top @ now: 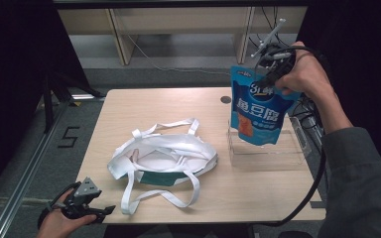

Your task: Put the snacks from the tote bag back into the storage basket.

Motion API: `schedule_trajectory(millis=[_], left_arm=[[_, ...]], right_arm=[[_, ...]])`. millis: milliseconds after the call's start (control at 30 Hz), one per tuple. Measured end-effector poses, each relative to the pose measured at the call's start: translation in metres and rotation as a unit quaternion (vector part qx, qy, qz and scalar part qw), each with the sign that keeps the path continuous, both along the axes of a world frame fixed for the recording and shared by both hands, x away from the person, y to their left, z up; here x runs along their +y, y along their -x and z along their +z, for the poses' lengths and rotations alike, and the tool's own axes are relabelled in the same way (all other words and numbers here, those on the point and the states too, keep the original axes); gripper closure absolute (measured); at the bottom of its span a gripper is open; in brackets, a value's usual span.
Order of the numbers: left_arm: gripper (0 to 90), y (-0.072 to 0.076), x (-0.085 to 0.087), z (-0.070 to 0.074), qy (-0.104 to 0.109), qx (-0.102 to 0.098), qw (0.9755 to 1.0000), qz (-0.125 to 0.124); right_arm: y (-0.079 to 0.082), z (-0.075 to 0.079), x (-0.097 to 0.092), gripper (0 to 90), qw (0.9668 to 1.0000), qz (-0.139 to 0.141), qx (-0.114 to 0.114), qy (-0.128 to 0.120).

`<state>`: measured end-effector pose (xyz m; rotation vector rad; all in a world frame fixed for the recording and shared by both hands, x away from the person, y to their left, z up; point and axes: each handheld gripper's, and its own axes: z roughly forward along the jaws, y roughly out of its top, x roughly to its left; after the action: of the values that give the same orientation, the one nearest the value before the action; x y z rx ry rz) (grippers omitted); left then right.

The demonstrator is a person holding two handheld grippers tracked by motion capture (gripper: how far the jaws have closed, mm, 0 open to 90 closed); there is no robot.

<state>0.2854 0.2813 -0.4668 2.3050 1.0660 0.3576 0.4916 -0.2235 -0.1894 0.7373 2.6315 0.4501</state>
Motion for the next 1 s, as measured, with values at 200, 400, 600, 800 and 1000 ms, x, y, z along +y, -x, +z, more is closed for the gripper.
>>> schedule_trajectory(millis=[200,400,600,800,1000], left_arm=[[27.0,0.000,0.000,-0.001,-0.001,0.001,1.0000,0.000],[27.0,0.000,0.000,-0.001,0.003,0.004,1.0000,0.000],[27.0,0.000,-0.001,-0.001,0.005,0.003,1.0000,0.000],[27.0,0.000,0.000,-0.001,0.003,0.003,1.0000,0.000],[27.0,0.000,-0.001,-0.001,0.003,0.004,1.0000,0.000]], right_arm=[[-0.002,-0.012,-0.011,90.0,1.0000,-0.010,0.002,0.000],[-0.007,-0.025,-0.015,90.0,0.9999,-0.011,0.009,-0.006],[-0.009,-0.040,-0.016,90.0,0.9998,-0.010,0.018,-0.009],[-0.008,-0.051,-0.017,90.0,0.9996,-0.004,0.026,-0.013],[-0.008,-0.060,-0.017,90.0,0.9993,0.003,0.032,-0.017]])
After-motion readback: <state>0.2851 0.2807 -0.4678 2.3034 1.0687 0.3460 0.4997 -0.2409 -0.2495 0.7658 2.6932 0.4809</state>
